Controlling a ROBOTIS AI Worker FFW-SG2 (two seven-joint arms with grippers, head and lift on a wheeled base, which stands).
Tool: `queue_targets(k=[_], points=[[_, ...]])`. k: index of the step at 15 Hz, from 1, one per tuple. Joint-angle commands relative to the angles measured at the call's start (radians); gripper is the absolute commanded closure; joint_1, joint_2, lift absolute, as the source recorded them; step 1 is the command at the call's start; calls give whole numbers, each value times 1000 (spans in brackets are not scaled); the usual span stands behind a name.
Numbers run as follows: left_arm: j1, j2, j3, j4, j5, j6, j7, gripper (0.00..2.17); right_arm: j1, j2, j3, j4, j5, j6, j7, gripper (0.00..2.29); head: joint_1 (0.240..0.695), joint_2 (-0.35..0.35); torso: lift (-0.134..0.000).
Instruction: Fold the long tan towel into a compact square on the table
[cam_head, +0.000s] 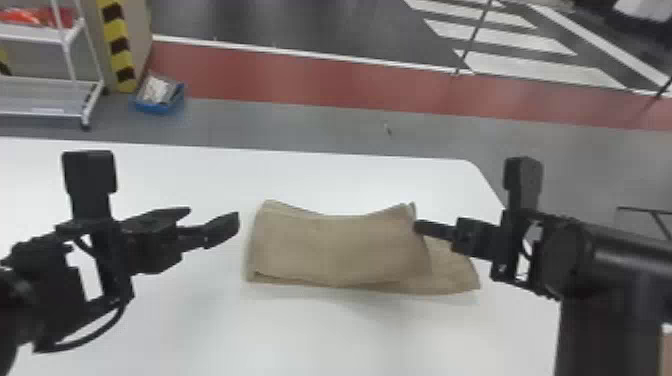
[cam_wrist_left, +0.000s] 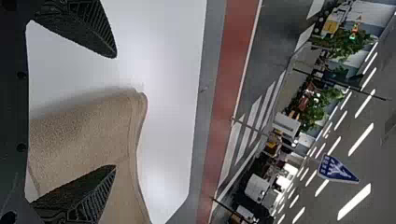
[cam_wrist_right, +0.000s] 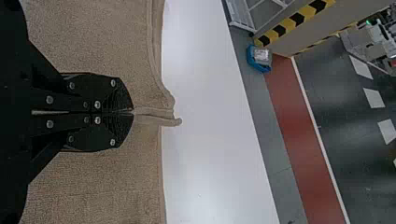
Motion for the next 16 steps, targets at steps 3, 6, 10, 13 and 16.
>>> queue_targets(k=[3, 6, 10, 13, 16], points=[[2, 2, 0, -4, 0, 0, 0, 33, 21, -65, -148, -1, -66, 22, 11, 1295, 695, -314, -124], [0, -6, -11, -1, -6, 0, 2, 33, 17, -77, -122, 106, -59, -3, 11, 1295, 695, -350, -124], [11, 2, 0, -11, -3, 3, 8, 33, 40, -60, -128, 11, -83, -12, 12, 1295, 695, -350, -124], [14, 3, 2, -11, -1, 0, 8, 33, 56, -63, -246, -40, -163, 6, 17, 1295, 695, -350, -124], [12, 0, -4, -10, -5, 0, 3, 33, 66, -112, -307, 34, -174, -9, 28, 1295, 695, -350, -124]])
